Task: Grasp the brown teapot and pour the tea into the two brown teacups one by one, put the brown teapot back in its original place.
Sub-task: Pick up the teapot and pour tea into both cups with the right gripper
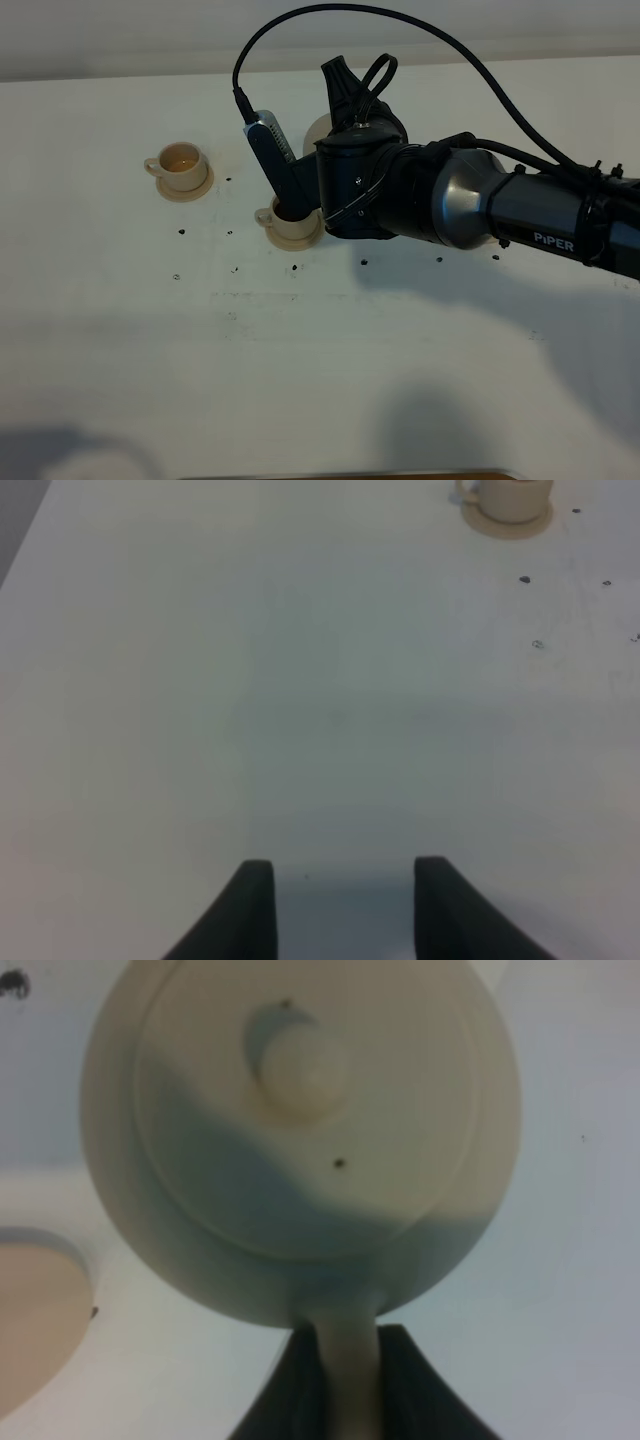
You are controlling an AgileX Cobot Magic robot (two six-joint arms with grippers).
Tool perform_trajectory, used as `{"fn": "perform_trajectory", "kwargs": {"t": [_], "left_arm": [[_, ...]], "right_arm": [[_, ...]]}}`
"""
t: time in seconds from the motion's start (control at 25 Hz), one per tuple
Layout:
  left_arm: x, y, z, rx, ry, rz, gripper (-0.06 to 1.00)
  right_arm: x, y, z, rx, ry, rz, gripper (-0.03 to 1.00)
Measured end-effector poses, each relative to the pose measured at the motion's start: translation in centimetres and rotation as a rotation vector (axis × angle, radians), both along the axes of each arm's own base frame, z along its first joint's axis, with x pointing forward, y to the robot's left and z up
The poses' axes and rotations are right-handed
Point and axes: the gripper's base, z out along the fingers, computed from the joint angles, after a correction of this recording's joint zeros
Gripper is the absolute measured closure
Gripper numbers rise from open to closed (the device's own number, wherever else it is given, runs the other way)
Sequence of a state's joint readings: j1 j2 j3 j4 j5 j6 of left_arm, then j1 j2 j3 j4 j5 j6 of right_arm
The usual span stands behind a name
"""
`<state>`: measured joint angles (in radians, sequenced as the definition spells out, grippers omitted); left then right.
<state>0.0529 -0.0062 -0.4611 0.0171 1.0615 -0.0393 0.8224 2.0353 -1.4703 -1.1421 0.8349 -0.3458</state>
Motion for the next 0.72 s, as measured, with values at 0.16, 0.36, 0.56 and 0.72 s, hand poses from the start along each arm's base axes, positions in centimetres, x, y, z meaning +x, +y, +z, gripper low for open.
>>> {"fn": "perform_trajectory", "kwargs": {"t": [0.16, 0.36, 0.56, 0.72], "left_arm": [[0.0, 0.0, 0.0, 0.0, 0.0, 0.0, 0.63], [0.0, 0.0, 0.0, 0.0, 0.0, 0.0, 0.63], [0.0, 0.0, 0.0, 0.0, 0.0, 0.0, 0.63], [0.0, 0.0, 0.0, 0.0, 0.0, 0.0, 0.63]], "right_arm": [[0.0, 0.0, 0.01, -0.002, -0.001, 0.001, 0.86], [0.01, 0.0, 0.01, -0.003, -0.001, 0.002, 0.86], [0.01, 0.0, 0.01, -0.003, -0.001, 0.002, 0.86], [-0.1, -0.01, -0.14, 0.016, 0.016, -0.013, 0.86]]}}
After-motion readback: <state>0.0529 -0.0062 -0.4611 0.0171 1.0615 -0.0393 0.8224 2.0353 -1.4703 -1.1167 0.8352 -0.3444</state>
